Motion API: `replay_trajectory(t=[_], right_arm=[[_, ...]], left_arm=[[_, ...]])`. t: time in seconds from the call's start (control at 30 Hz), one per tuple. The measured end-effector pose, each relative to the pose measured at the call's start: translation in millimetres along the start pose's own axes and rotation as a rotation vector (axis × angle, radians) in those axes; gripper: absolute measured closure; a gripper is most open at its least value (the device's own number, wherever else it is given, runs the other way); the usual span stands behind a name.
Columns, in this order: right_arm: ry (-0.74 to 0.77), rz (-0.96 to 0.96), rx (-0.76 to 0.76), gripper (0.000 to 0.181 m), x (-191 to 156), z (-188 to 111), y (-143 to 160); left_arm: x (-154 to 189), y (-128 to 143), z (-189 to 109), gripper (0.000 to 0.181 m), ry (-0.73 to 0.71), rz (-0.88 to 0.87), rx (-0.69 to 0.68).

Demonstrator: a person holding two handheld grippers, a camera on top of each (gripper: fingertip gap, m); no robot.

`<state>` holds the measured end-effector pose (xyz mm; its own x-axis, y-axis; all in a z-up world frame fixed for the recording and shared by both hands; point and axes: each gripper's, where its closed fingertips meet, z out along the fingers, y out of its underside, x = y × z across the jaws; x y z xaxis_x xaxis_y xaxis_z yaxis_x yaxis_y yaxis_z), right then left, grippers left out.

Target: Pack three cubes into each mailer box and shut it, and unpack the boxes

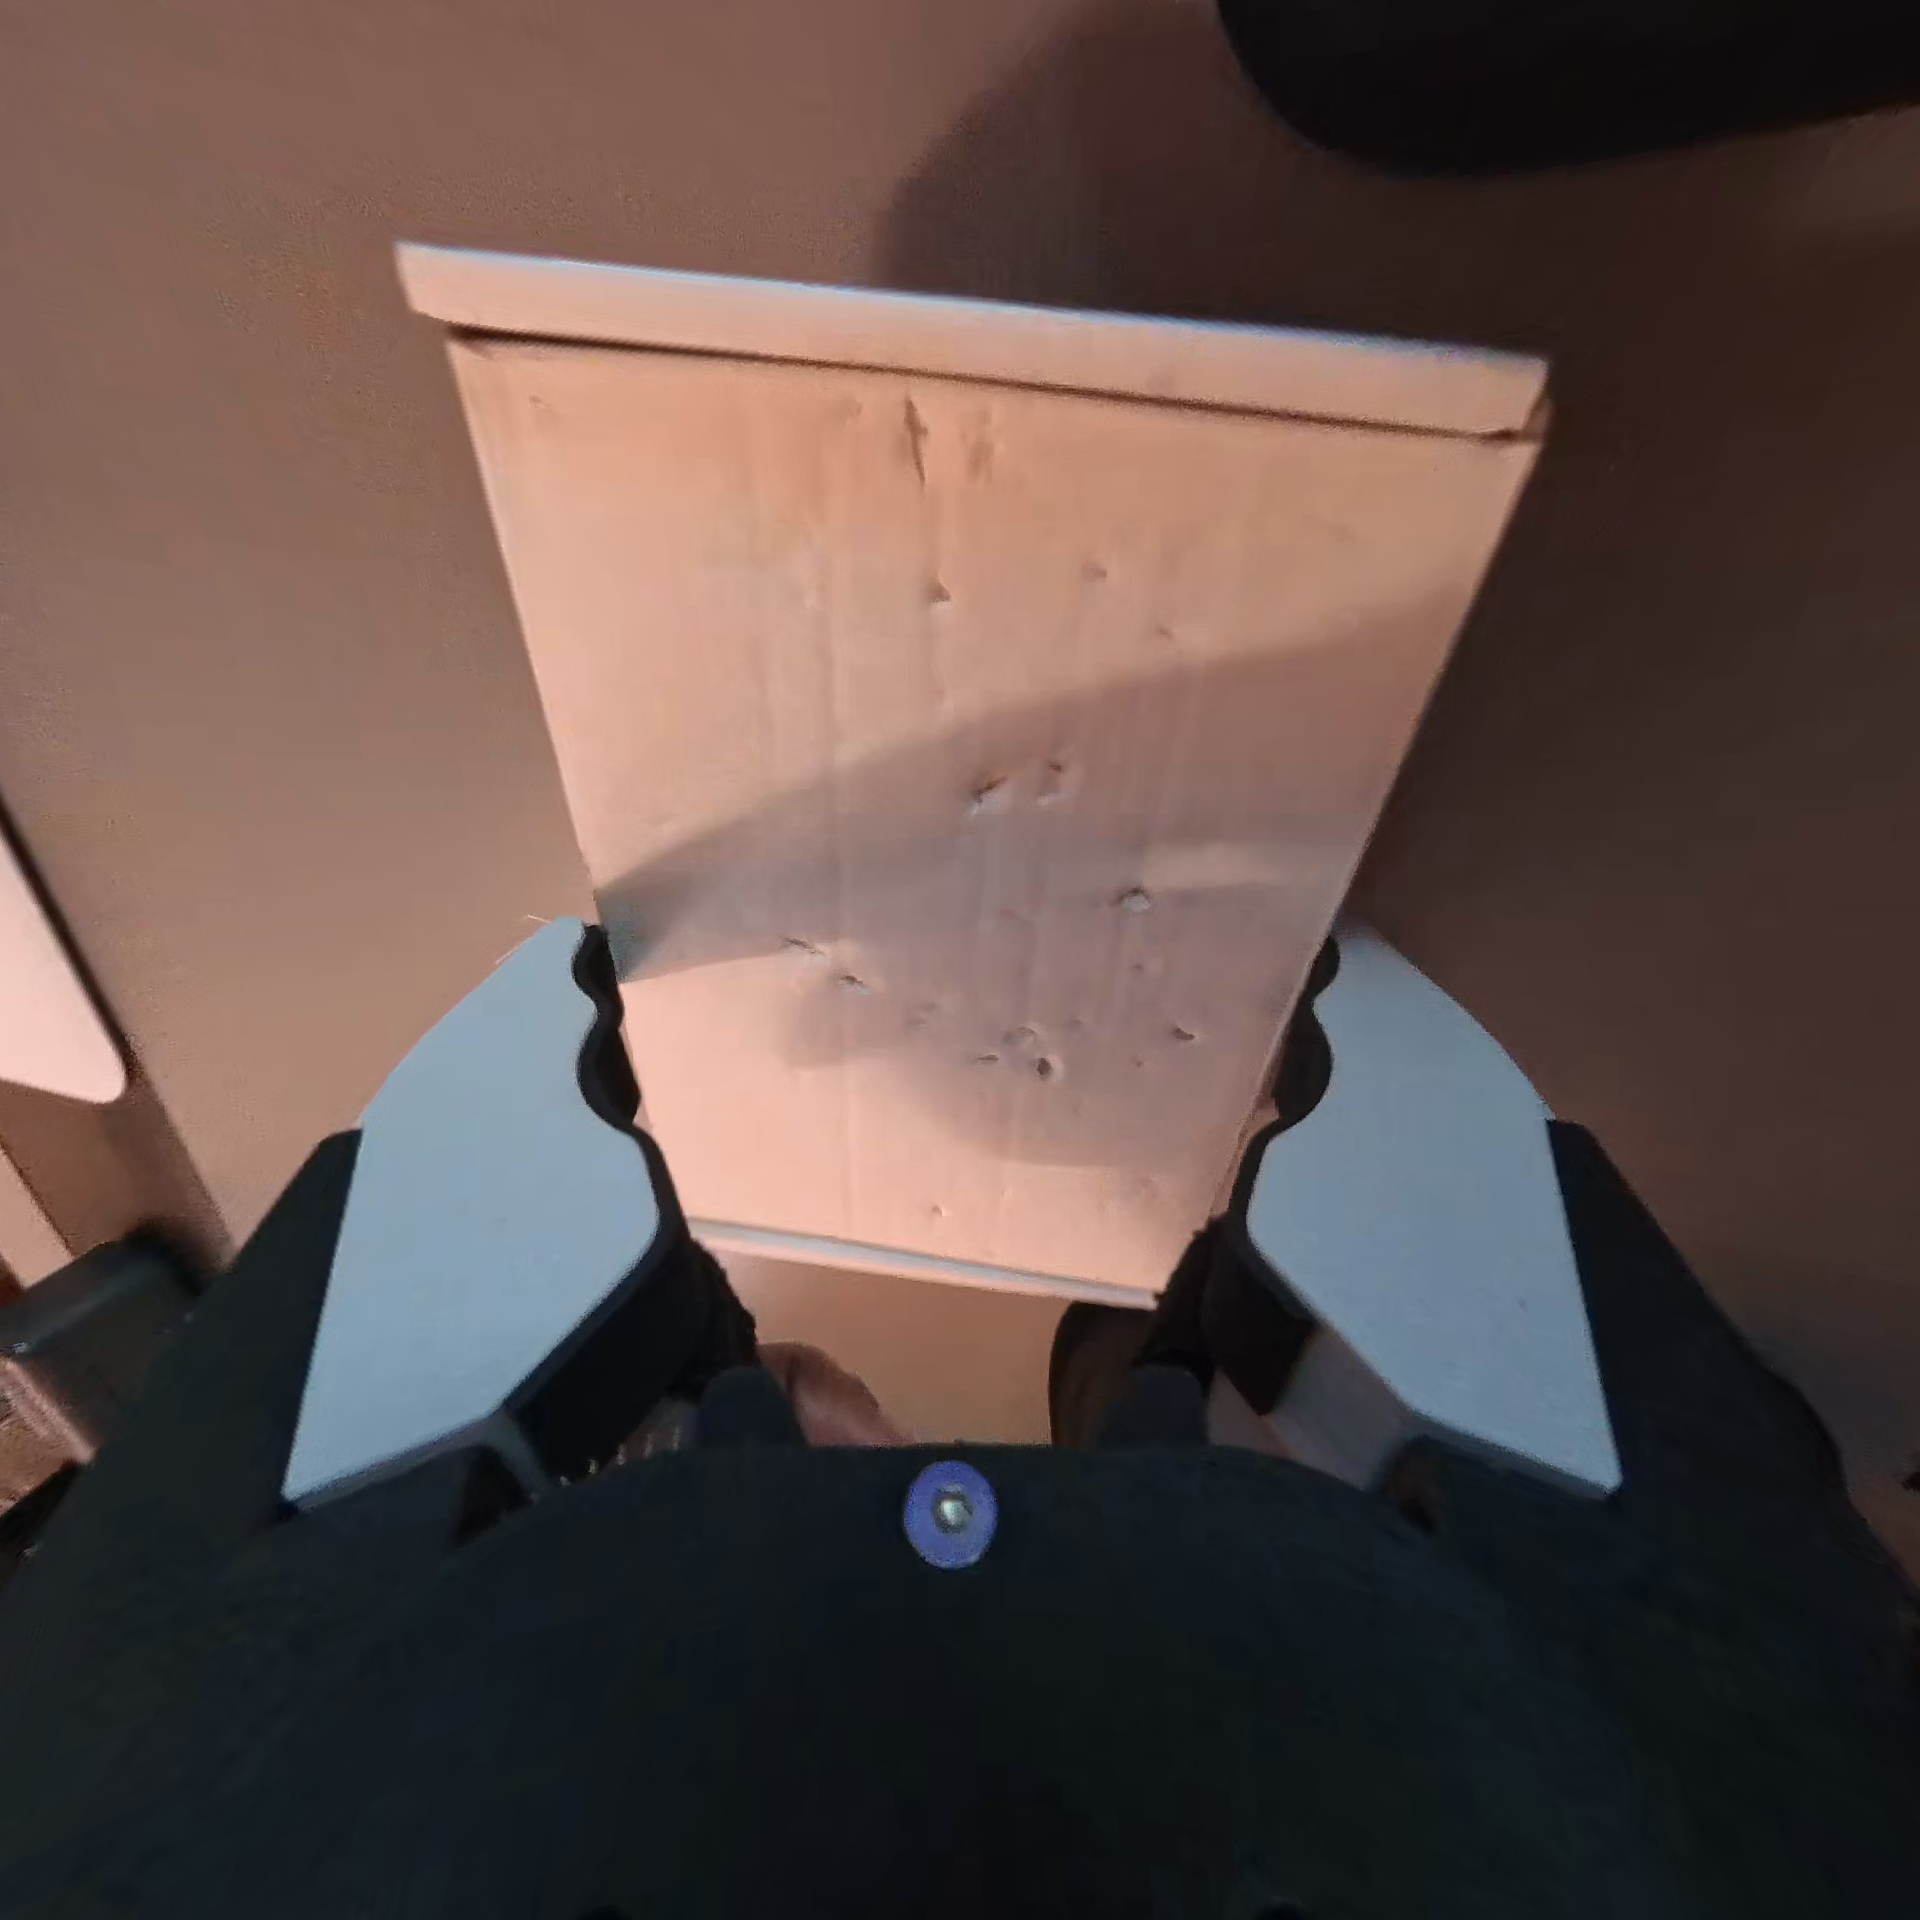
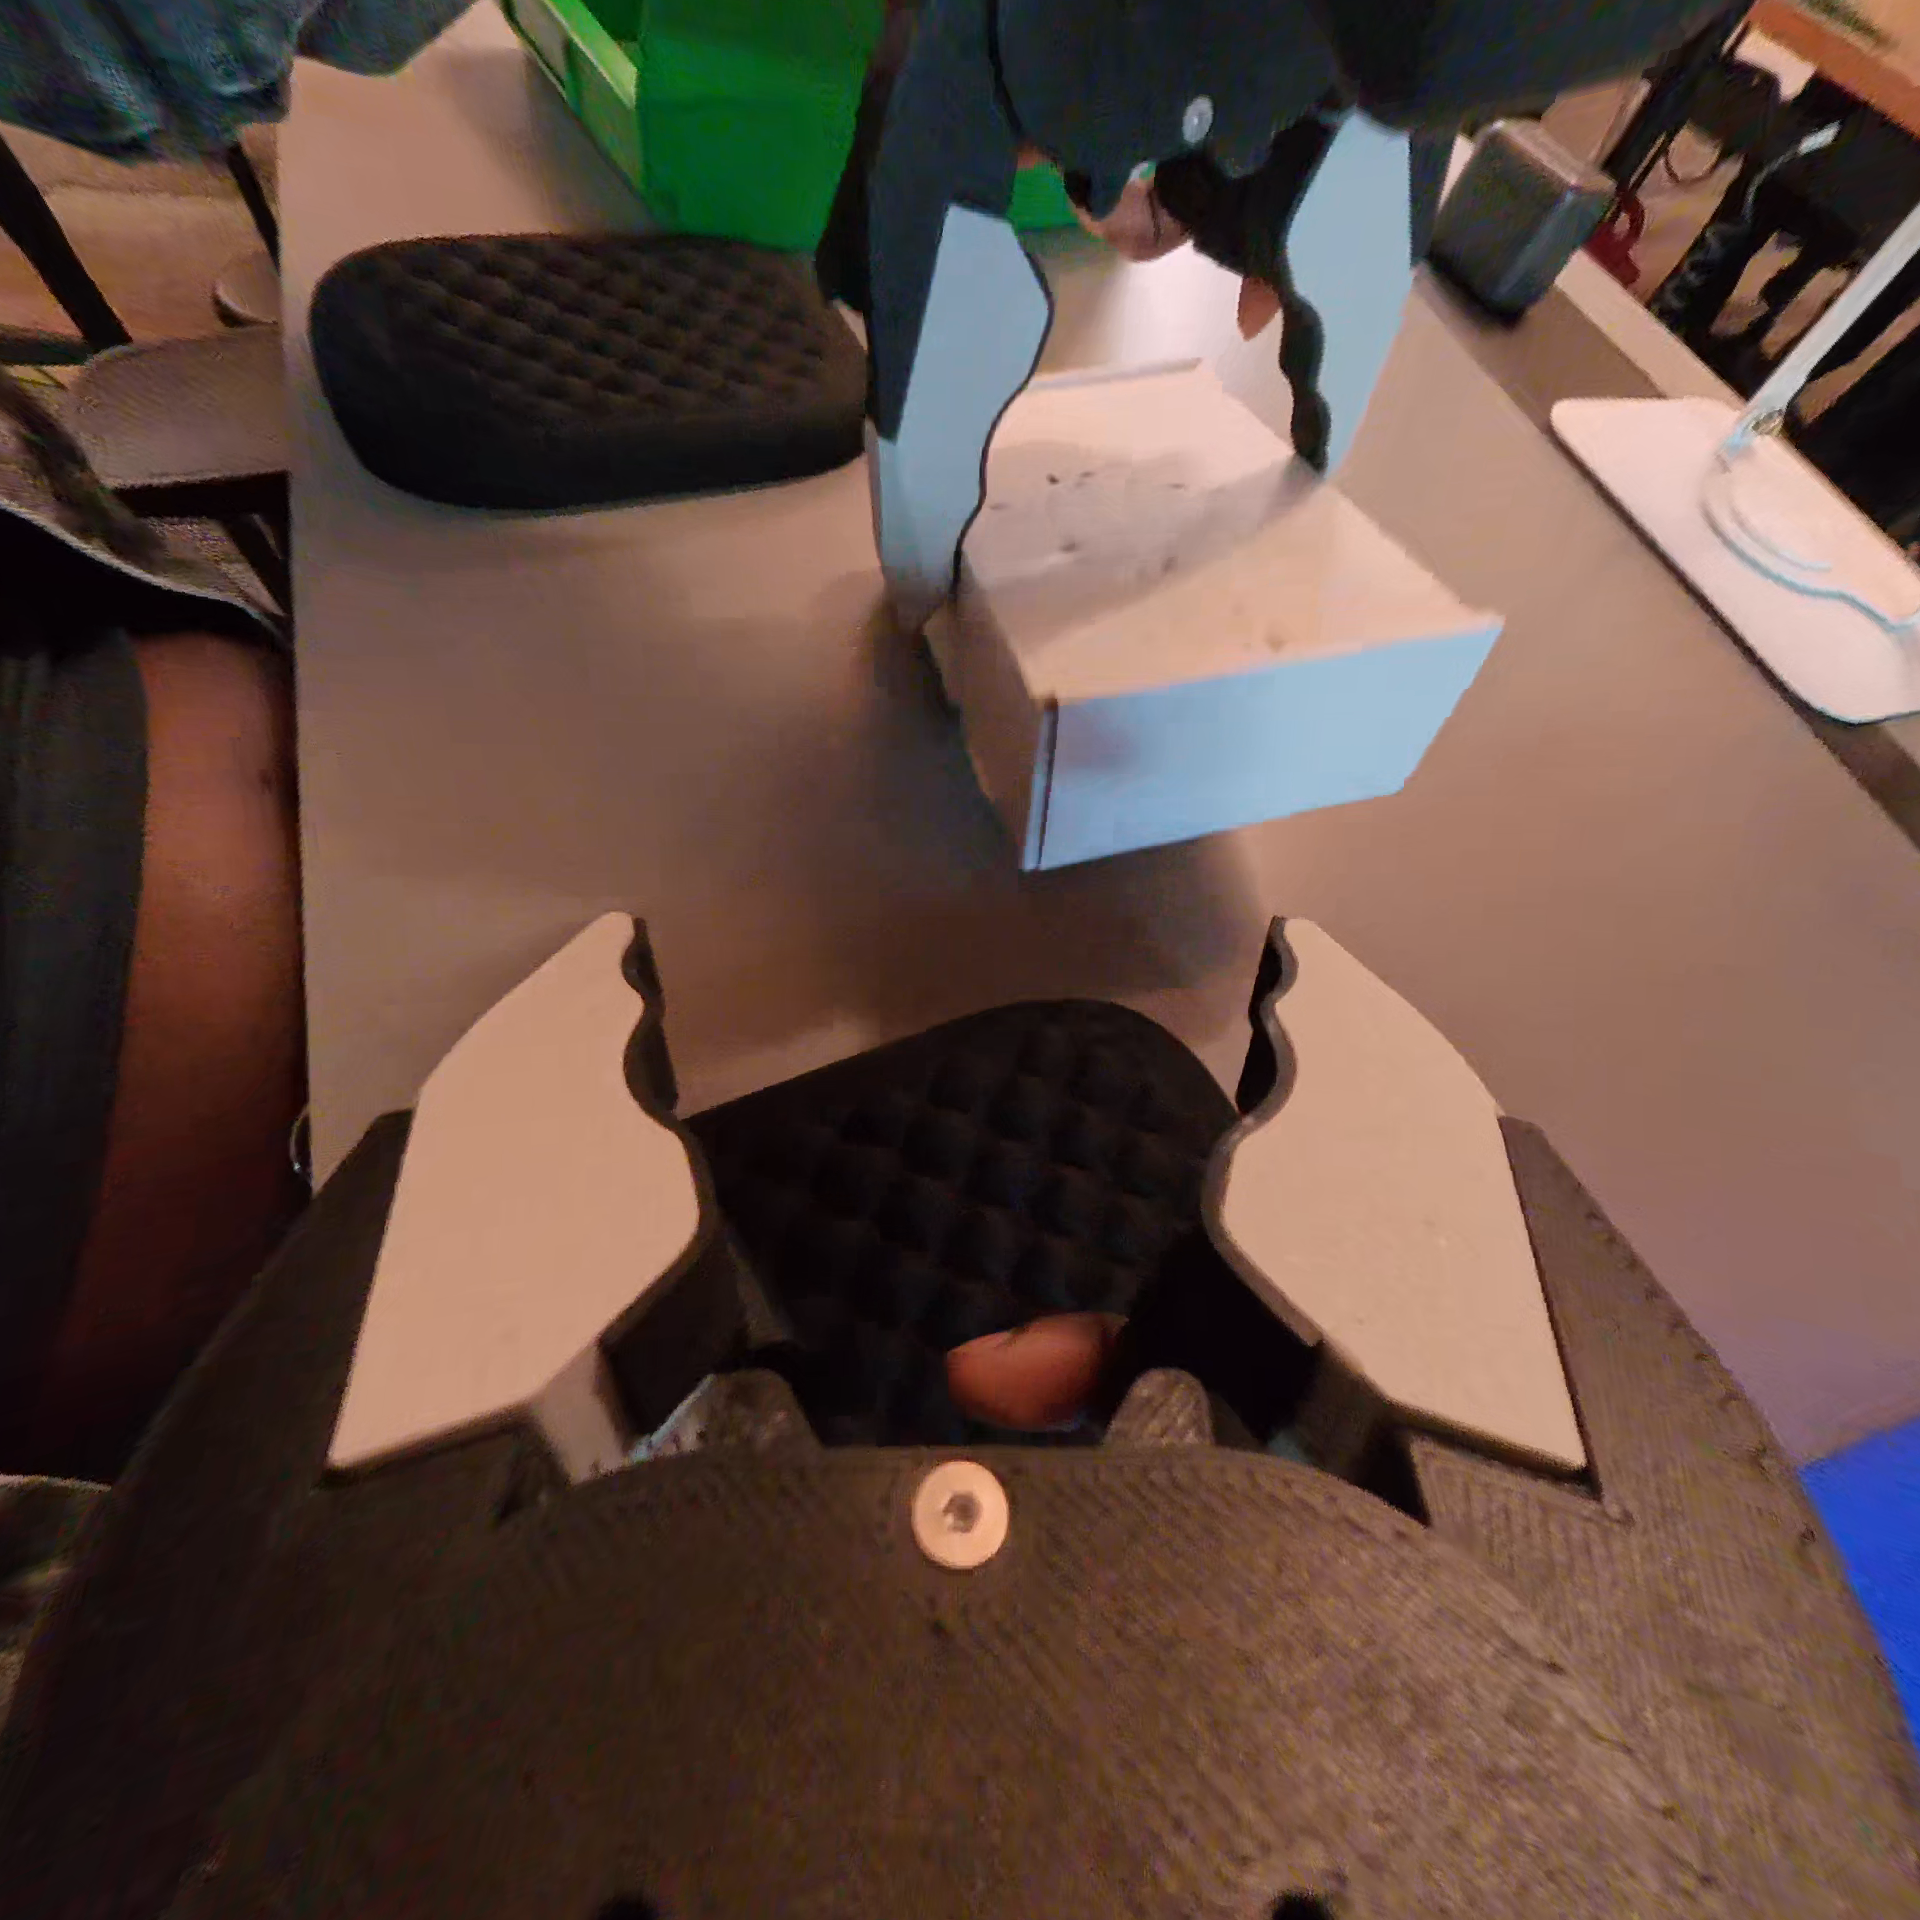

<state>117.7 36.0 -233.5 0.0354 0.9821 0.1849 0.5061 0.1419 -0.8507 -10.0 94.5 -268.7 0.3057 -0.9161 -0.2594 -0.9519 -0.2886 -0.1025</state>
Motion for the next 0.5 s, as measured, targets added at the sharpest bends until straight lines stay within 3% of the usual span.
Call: replay_trajectory(t=[0.17,0.3,0.4,0.5], right_arm=[[0.033,0.069,-0.028,0.076,6.8,16.7,4.4],[-0.014,0.095,-0.063,0.073,-0.7,28.7,10.4],[-0.042,0.118,-0.094,0.072,-4.1,35.2,14.9],[-0.040,0.148,-0.117,0.074,-1.4,44.5,14.8]], left_arm=[[2.0,-5.1,17.0,0.061,0.024,-0.080,0.065],[1.4,4.7,-3.5,0.051,-0.056,-0.120,0.195],[12.5,24.5,-27.0,0.057,-0.105,-0.244,0.355],[27.8,54.8,-26.9,0.069,-0.135,-0.413,0.447]])
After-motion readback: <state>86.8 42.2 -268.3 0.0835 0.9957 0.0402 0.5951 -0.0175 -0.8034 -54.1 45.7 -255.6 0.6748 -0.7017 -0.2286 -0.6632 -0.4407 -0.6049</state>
